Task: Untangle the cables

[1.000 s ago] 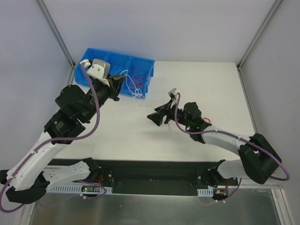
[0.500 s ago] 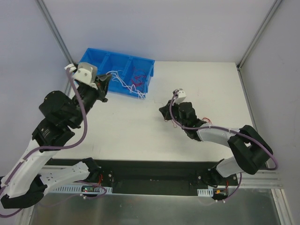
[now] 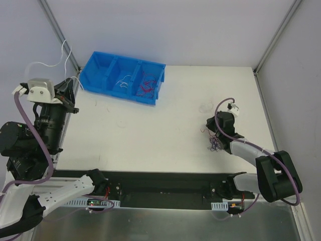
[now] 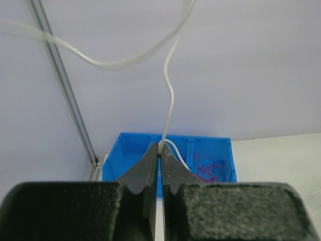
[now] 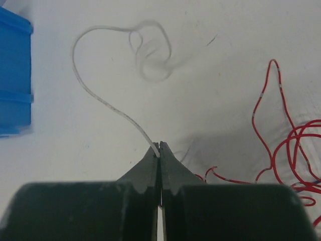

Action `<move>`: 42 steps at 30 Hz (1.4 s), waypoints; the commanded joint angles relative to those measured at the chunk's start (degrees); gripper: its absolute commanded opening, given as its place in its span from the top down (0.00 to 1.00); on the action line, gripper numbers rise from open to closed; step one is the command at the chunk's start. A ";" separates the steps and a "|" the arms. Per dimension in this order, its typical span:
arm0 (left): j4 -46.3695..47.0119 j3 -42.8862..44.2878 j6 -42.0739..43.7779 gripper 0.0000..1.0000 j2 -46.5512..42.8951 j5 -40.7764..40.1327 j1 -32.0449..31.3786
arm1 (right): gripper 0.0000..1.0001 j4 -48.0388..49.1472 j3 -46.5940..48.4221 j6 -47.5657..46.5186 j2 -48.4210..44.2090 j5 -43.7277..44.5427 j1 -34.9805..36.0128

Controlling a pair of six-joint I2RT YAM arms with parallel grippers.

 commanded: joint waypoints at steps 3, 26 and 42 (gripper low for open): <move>1.11 -2.12 1.91 1.00 3.34 -4.08 -0.39 | 0.99 3.02 -0.58 1.79 -0.47 -3.59 -2.31; 6.82 5.59 -21.56 1.00 44.20 13.15 32.47 | 0.99 8.32 1.70 -0.42 4.99 -15.65 -2.31; 9.72 15.89 -26.66 1.00 64.79 18.51 38.02 | 0.99 8.32 3.37 -0.77 7.36 -17.41 -2.49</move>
